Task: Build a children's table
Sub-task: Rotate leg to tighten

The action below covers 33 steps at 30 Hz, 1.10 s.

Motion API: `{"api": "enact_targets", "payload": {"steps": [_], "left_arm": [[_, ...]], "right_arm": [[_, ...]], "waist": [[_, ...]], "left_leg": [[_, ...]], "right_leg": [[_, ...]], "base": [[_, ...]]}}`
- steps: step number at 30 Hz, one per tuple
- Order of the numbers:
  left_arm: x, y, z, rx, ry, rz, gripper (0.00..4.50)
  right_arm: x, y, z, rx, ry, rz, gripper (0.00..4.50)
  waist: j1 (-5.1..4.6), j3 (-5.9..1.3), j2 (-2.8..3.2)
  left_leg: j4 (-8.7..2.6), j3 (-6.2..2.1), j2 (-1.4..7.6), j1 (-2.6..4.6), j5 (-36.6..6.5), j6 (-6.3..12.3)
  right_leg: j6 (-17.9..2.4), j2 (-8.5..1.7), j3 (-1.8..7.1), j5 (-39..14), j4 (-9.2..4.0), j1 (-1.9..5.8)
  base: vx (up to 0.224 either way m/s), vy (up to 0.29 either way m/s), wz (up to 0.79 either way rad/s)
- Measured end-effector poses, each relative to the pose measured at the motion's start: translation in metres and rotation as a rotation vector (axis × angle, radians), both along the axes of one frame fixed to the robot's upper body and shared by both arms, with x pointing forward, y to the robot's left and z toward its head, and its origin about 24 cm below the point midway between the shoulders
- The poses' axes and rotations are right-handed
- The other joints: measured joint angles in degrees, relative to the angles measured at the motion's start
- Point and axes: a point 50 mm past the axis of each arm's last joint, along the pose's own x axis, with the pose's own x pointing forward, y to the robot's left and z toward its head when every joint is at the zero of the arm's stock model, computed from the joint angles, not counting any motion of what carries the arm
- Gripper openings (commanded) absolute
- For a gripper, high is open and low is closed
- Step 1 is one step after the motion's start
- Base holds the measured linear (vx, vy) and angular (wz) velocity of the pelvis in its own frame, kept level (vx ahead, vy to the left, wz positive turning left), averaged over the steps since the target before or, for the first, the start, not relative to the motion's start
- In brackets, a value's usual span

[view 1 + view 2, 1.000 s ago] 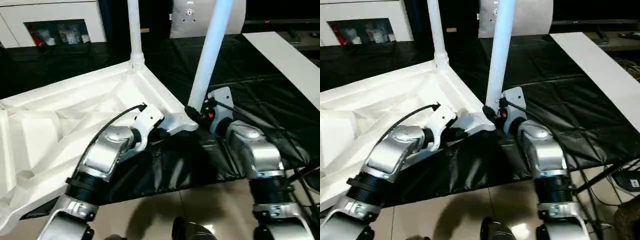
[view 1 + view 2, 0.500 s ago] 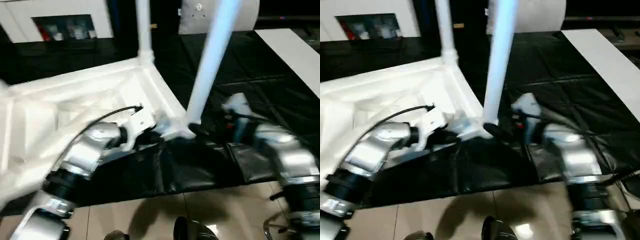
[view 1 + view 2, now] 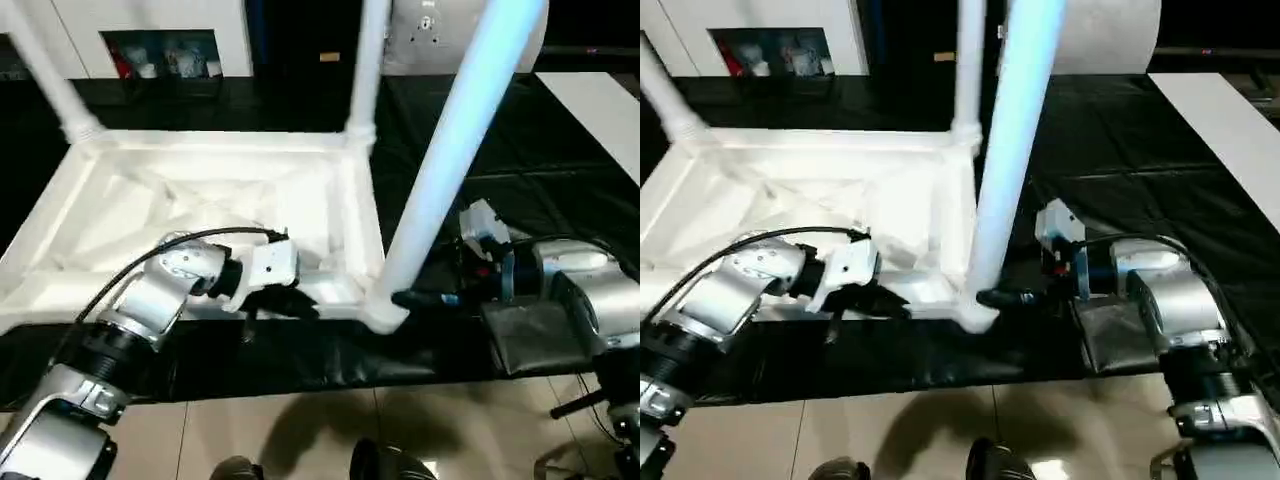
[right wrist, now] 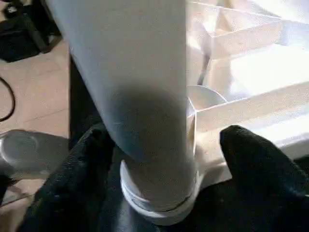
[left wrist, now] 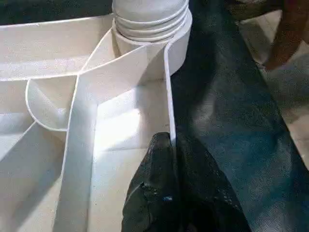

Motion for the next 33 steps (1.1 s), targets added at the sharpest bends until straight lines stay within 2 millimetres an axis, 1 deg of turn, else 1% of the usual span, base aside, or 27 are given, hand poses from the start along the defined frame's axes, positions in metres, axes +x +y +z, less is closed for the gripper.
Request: {"api": "enact_targets", "payload": {"steps": [3, 4, 8, 9, 11, 12, 14, 16, 17, 20, 22, 24, 26, 28, 30, 31, 33], "left_arm": [[0.0, -0.001, 0.0, 0.002, -0.006, -0.022, 0.0], [0.001, 0.0, 0.0, 0.003, -0.005, -0.024, 0.0], [0.002, -0.001, 0.001, 0.007, -0.01, -0.036, 0.0], [0.002, -0.001, 0.0, 0.007, -0.01, -0.037, 0.0], [0.003, -0.001, 0.0, 0.006, -0.013, -0.04, 0.0], [0.003, -0.001, 0.0, 0.006, -0.013, -0.04, 0.0], [0.003, -0.001, 0.0, 0.005, -0.011, -0.042, 0.0], [0.003, -0.001, 0.0, 0.004, -0.009, -0.043, 0.0], [0.003, -0.001, 0.0, 0.003, -0.007, -0.042, 0.0], [0.004, 0.0, -0.001, -0.006, 0.002, -0.033, 0.0], [0.005, -0.002, -0.001, -0.028, 0.029, -0.005, 0.0], [0.006, -0.002, 0.0, -0.046, 0.048, 0.034, 0.0], [0.008, 0.0, -0.001, -0.07, 0.054, 0.151, 0.0], [0.011, 0.001, -0.002, -0.074, 0.056, 0.239, 0.0], [0.012, -0.004, -0.002, -0.091, 0.055, 0.308, 0.0], [0.013, -0.007, -0.003, -0.105, 0.061, 0.356, 0.0], [0.013, -0.013, -0.004, -0.131, 0.061, 0.448, 0.0]], "right_arm": [[0.0, 0.002, -0.002, -0.004, 0.028, 0.036, 3.08], [0.0, 0.003, -0.002, -0.006, 0.033, 0.047, 3.08], [0.0, 0.004, -0.005, -0.011, 0.038, 0.068, 2.65], [0.0, 0.004, -0.005, -0.012, 0.041, 0.072, 2.65], [0.0, 0.004, -0.006, -0.01, 0.047, 0.077, 2.46], [0.0, 0.004, -0.006, -0.009, 0.045, 0.079, 2.46], [0.001, 0.005, -0.005, -0.008, 0.038, 0.084, 2.18], [0.001, 0.005, -0.005, -0.008, 0.038, 0.084, 2.12], [0.001, 0.005, -0.005, -0.007, 0.041, 0.083, 1.99], [0.0, 0.005, -0.006, 0.003, 0.068, 0.069, 1.97], [-0.004, 0.006, -0.007, 0.029, 0.096, 0.021, 1.96], [-0.005, 0.008, -0.008, 0.051, 0.106, -0.029, 1.96], [-0.002, 0.016, -0.01, 0.076, 0.09, -0.146, 1.96], [0.003, 0.022, -0.013, 0.085, 0.07, -0.247, 1.96], [0.008, 0.024, -0.013, 0.101, 0.061, -0.348, 1.96], [0.011, 0.027, -0.014, 0.11, 0.054, -0.41, 1.96], [0.016, 0.035, -0.014, 0.126, 0.038, -0.538, 1.95]], "waist": [[0.28, 0.0, -0.01], [0.31, 0.0, -0.02], [0.39, 0.01, -0.02], [0.4, 0.01, -0.02], [0.41, 0.01, -0.02], [0.41, 0.01, -0.02], [0.43, 0.01, -0.02], [0.44, 0.01, -0.02], [0.44, 0.01, -0.02], [0.47, 0.01, -0.02], [0.6, 0.01, -0.02], [0.43, 0.01, -0.01], [-0.01, 0.01, -0.01], [-1.08, 0.03, 0.02], [-1.85, 0.04, 0.03], [-2.51, 0.04, 0.04], [-3.39, 0.04, 0.04]], "left_leg": [[-0.01, 0.0, 0.0, 0.0, 0.0, 0.0], [-0.01, 0.0, 0.0, 0.01, 0.0, 0.0], [0.0, 0.0, 0.0, 0.01, 0.0, 0.0], [0.01, 0.0, 0.0, 0.02, 0.0, 0.0], [0.01, 0.0, 0.01, 0.02, 0.0, 0.0], [0.01, 0.0, 0.01, 0.02, 0.0, 0.0], [0.01, 0.0, 0.01, 0.02, 0.0, 0.0], [0.01, 0.0, 0.01, 0.02, 0.0, 0.0], [0.01, 0.0, 0.01, 0.02, 0.0, 0.0], [0.02, 0.0, 0.01, 0.03, 0.0, 0.0], [0.01, 0.0, 0.03, 0.05, 0.01, 0.0], [0.03, 0.01, 0.04, 0.07, 0.03, -0.04], [0.02, 0.0, 0.06, 0.16, 0.19, -0.31], [-0.01, 0.02, 0.01, 0.15, 0.31, -0.55], [0.0, 0.03, 0.01, 0.13, 0.33, -0.63], [0.0, 0.03, 0.02, 0.11, 0.32, -0.64], [-0.01, 0.02, 0.02, 0.09, 0.31, -0.66]], "right_leg": [[0.01, 0.0, 0.0, -0.01, 0.01, -0.01], [0.01, 0.0, 0.0, -0.01, 0.01, 0.0], [0.02, 0.01, 0.0, -0.01, 0.01, 0.0], [0.02, 0.01, 0.0, -0.01, 0.01, 0.01], [0.02, 0.01, 0.0, -0.01, 0.01, 0.01], [0.02, 0.02, 0.0, -0.01, 0.01, 0.01], [0.02, 0.02, 0.0, -0.01, 0.01, 0.01], [0.02, 0.02, 0.0, -0.01, 0.01, 0.01], [0.02, 0.02, 0.0, -0.01, 0.01, 0.02], [0.02, 0.02, 0.0, -0.01, 0.01, 0.02], [0.03, 0.03, -0.01, -0.01, 0.01, 0.06], [0.04, 0.03, -0.01, 0.0, 0.01, 0.06], [0.04, 0.06, -0.01, 0.0, 0.01, 0.12], [0.06, 0.06, -0.03, 0.01, -0.1, 0.1], [0.08, 0.07, -0.12, 0.02, -0.28, 0.15], [0.15, 0.09, -0.18, 0.07, -0.4, 0.18], [0.21, 0.11, -0.21, 0.11, -0.5, 0.21]], "base": [[0.0, 0.0, 0.0], [0.0, 0.0, 0.0], [0.0, 0.0, 0.0], [0.0, 0.0, 0.0], [0.0, 0.0, 0.0], [0.0, 0.0, 0.0], [0.0, 0.0, 0.0], [0.0, 0.0, 0.0], [0.0, 0.0, 0.0], [0.0, 0.0, 0.0], [0.0, 0.0, 0.0], [0.0, 0.0, 0.0], [0.0, 0.0, 0.0], [0.0, 0.0, 0.0], [0.0, 0.0, 0.0], [0.0, 0.0, 0.0], [0.0, 0.0, 0.0]]}}
